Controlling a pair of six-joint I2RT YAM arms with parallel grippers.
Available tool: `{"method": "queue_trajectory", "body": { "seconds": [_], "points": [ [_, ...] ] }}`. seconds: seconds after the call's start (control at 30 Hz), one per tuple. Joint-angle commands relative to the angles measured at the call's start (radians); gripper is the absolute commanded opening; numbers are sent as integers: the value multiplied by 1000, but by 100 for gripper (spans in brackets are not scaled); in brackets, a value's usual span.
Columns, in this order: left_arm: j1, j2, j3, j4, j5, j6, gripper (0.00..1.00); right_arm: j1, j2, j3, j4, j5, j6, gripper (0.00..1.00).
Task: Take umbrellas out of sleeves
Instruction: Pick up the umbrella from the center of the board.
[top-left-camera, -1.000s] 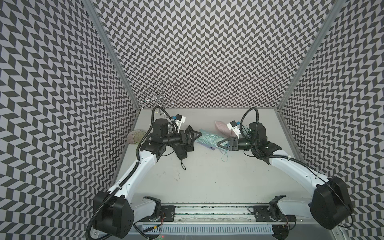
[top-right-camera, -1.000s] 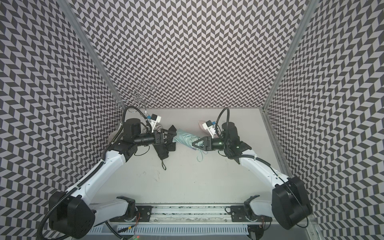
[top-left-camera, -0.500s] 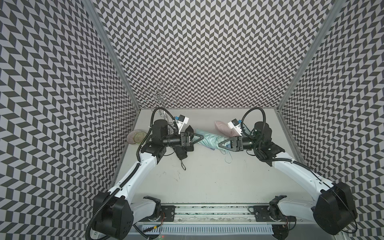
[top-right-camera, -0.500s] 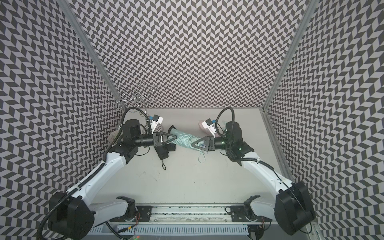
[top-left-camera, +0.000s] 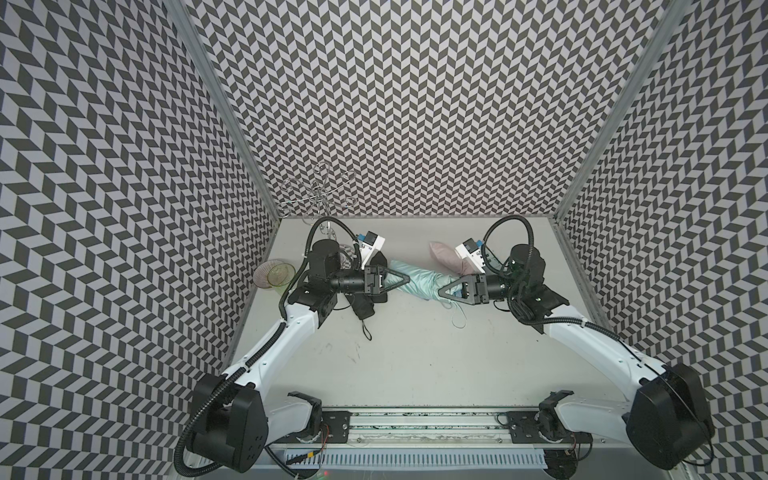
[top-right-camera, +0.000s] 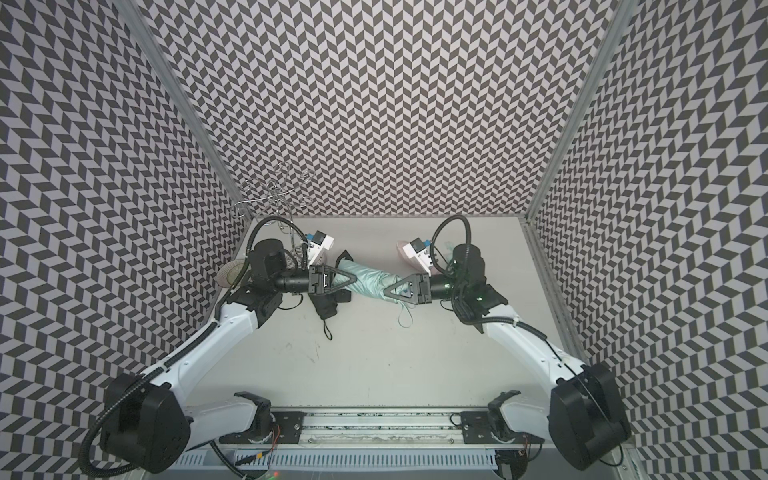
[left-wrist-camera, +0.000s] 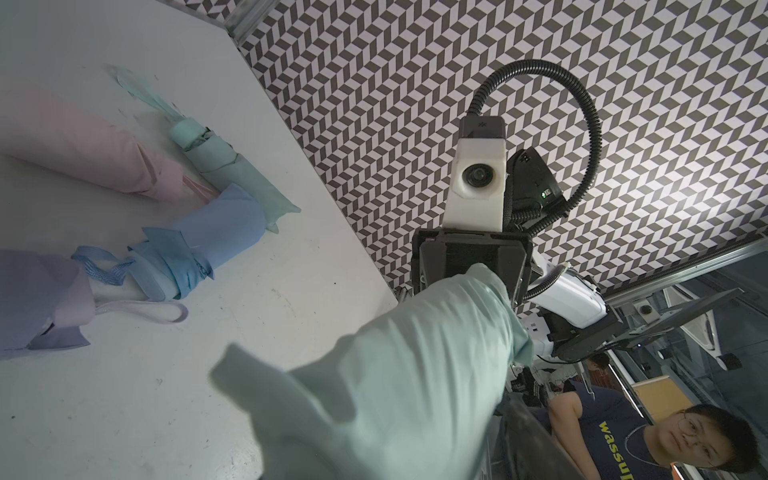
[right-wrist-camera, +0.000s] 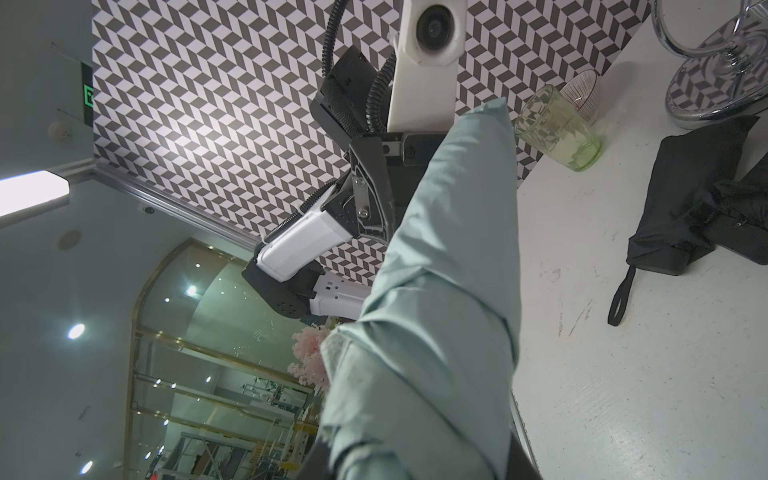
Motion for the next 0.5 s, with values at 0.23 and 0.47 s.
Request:
{"method": "queue_trajectory", "body": {
  "seconds": [0.23, 0.47],
  "points": [
    [-6, 2, -14, 67, 66, -13, 4, -6, 28, 5, 25, 1, -49, 29],
    [31, 31, -10, 101, 94, -28, 0, -74, -33, 55, -162, 47, -151, 88]
  ]
}}
